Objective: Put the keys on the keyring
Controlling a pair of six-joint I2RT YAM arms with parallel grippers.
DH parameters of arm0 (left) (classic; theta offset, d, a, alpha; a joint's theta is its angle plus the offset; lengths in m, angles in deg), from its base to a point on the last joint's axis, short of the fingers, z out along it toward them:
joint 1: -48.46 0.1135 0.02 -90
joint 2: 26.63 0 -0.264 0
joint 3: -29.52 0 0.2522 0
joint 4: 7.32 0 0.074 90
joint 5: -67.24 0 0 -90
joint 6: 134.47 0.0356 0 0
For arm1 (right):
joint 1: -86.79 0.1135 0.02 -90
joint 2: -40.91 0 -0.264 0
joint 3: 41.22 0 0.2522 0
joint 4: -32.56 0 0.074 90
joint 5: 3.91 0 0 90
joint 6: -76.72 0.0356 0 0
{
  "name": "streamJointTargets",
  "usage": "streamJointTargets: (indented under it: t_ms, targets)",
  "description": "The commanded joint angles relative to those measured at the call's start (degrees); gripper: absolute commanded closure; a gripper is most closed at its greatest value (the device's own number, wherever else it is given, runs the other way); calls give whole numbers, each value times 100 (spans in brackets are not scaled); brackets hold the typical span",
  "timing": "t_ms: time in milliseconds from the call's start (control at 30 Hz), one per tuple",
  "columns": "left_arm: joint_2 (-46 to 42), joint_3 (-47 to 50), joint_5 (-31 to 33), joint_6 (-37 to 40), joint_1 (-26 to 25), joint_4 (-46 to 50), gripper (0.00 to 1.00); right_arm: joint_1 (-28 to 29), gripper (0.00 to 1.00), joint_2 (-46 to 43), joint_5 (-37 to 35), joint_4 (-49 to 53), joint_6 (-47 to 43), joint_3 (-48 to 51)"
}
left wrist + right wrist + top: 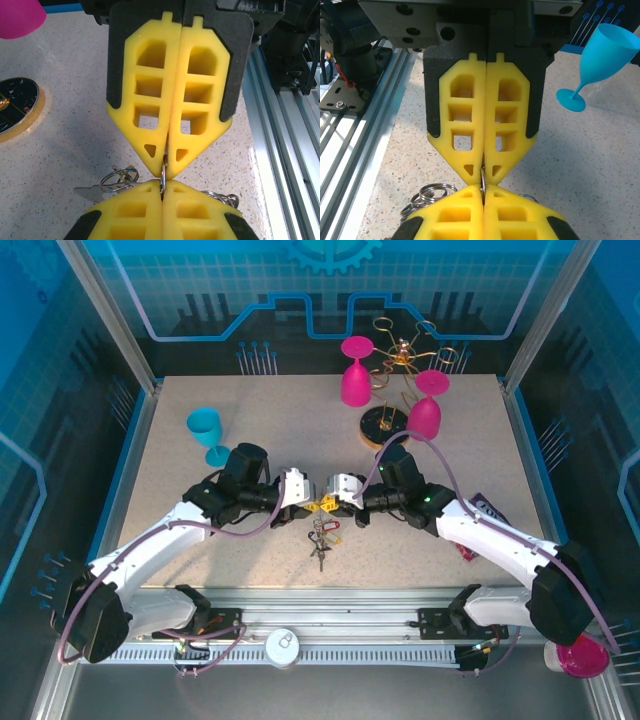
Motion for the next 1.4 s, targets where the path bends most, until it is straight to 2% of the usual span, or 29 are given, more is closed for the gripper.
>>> streamJointTargets:
  t_ms: [0,67,200,333,567,933,1267,1367]
  targets:
    - [3,-279,-138,151,-70,138,100,89,100,59,68,199,-143,-175]
    - [-14,-281,-118,114,-73,151,100,82,100,43,90,121,-98,-142]
    - [-111,-55,-46,-67,-44,34,80,-43,100,-20,388,-451,311,106]
    - [-234,352,-90,-371,-8,-350,73,-77,100,-8,631,-830,554,265]
    - [-237,574,-137,-622,-10,-575,80,-77,100,11,743,-1119,732,396]
    - [-284,496,-252,-689,-3,-688,80,0,100,87,703,-866,608,317]
    - [-208,411,-323,-650,-2,-720,85,96,100,191,825,-943,672,219]
    - [-201,393,-349,-642,-5,-737,90,115,100,237,901,-965,708,177]
